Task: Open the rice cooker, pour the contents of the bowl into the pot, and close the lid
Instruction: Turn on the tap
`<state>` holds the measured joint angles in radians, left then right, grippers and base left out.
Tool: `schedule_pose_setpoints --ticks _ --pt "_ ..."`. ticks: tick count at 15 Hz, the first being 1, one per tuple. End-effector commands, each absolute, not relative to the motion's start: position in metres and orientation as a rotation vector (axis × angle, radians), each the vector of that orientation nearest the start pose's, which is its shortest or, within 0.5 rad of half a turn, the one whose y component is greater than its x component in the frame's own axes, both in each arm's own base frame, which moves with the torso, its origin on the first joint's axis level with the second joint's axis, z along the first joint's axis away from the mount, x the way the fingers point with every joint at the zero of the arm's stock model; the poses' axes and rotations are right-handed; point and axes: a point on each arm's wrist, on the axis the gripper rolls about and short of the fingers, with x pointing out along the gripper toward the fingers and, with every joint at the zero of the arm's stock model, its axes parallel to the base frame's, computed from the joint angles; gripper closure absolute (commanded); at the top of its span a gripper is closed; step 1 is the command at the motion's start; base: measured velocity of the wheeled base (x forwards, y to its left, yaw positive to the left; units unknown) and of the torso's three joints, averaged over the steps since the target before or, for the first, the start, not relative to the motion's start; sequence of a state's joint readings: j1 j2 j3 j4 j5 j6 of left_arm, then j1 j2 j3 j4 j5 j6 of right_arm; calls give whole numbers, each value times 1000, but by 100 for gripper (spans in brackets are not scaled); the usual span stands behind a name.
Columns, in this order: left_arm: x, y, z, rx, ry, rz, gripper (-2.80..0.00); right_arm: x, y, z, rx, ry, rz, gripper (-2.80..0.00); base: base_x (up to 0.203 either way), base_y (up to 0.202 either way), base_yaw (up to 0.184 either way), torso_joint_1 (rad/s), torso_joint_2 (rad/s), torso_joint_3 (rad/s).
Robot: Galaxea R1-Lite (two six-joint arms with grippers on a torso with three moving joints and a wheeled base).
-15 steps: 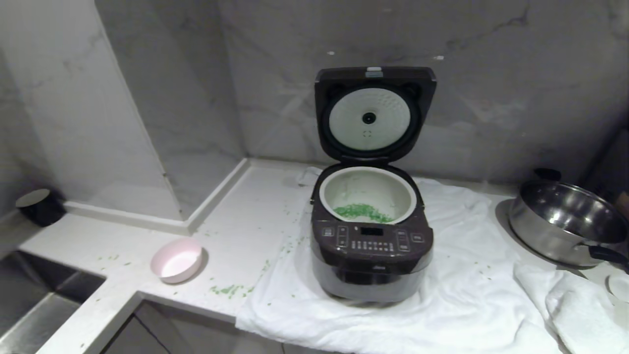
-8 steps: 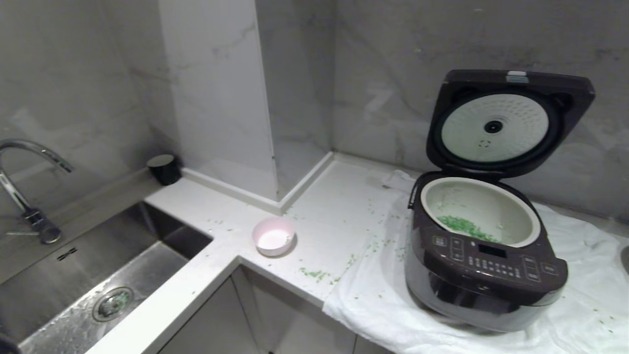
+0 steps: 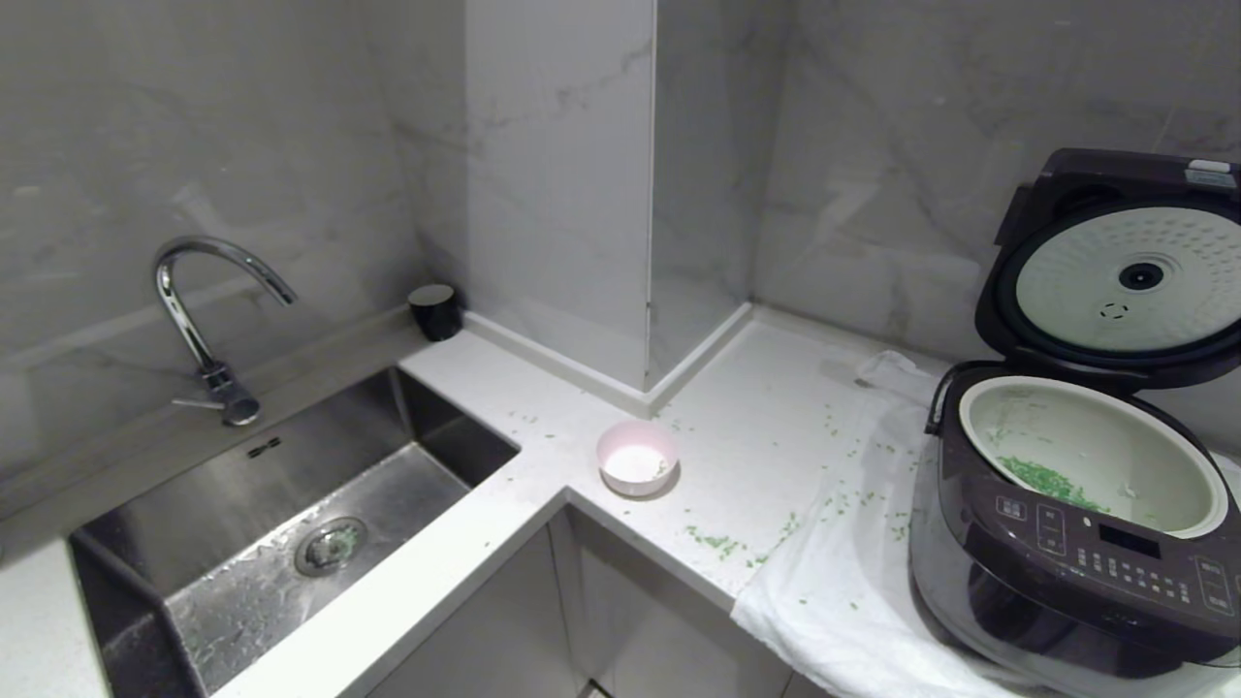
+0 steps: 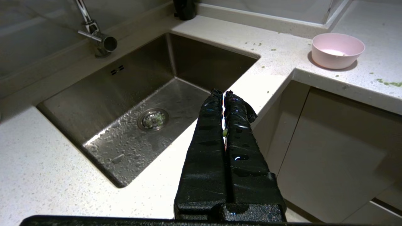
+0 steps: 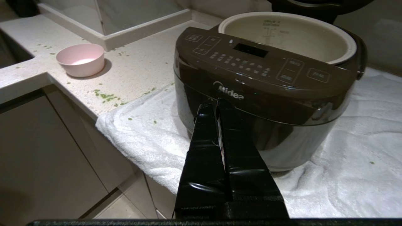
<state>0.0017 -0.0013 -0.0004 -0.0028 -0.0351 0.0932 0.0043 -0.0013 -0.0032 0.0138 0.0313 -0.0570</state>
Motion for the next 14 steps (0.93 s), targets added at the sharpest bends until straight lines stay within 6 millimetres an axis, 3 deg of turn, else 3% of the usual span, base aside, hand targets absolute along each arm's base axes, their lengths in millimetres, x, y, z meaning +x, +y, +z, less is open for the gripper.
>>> schedule_pose_setpoints --ticks 1,4,9,14 --pt "-23 -1 76 92 -6 -32 0 -23 1 75 -58 10 37 0 0 0 0 0 0 0" --pt "-23 0 76 60 -5 -20 0 -23 1 75 -49 10 34 0 0 0 0 0 0 0" --pt "-23 0 76 31 -6 -5 0 -23 0 75 -31 11 8 0 162 0 1 6 5 4" --pt "-23 0 76 28 -5 -1 0 -23 0 75 -35 11 9 0 0 0 0 -6 3 4"
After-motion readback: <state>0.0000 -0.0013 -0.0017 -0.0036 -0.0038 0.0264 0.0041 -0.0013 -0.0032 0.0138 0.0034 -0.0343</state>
